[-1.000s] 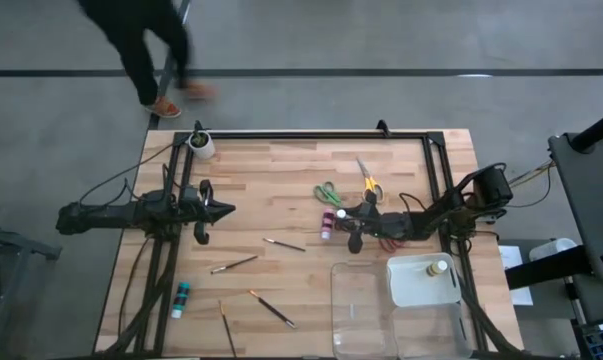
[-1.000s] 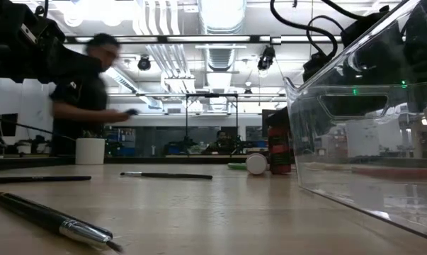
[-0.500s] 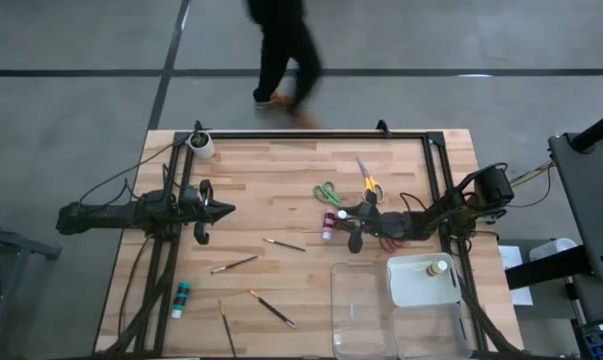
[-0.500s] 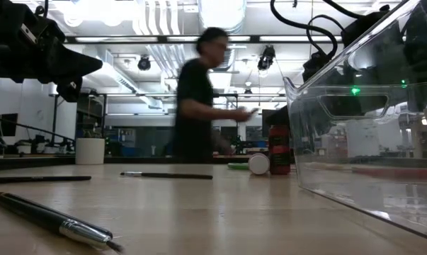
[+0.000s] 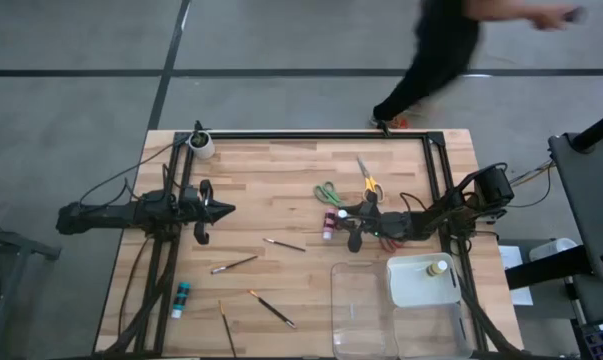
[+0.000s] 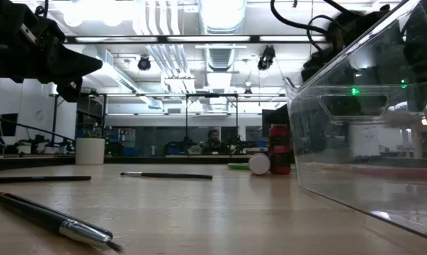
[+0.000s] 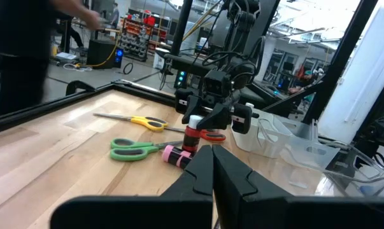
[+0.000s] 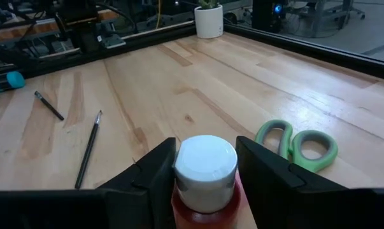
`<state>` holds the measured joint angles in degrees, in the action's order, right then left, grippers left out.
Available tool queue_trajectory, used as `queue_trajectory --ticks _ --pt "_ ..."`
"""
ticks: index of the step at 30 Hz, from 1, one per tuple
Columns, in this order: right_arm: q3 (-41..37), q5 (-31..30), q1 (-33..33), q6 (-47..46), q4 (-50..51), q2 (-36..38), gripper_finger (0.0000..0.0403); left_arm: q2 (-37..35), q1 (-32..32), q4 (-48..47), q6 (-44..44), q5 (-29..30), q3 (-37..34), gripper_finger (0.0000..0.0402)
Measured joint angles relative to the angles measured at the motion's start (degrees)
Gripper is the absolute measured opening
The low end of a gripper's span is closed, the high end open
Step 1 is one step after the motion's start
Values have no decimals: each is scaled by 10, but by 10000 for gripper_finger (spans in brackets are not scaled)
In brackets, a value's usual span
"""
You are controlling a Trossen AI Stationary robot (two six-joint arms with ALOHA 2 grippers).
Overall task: Pick & Place Paint Supplies
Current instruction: Put the red paint bottle into the white bin
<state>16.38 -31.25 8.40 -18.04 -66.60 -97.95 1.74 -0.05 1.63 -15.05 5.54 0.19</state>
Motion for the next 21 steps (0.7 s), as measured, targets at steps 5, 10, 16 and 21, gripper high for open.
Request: queue_trajectory --ticks 5,10,16,21 --pt "0 -3 0 -15 0 0 199 0 0 0 0 0 0 0" --pt "0 -7 0 -15 -2 1 255 0 0 0 0 0 0 0" --pt "0 -8 0 -13 7 28 284 0 0 0 0 0 0 0" --pt "3 -9 0 -14 85 86 285 0 0 0 0 0 0 0"
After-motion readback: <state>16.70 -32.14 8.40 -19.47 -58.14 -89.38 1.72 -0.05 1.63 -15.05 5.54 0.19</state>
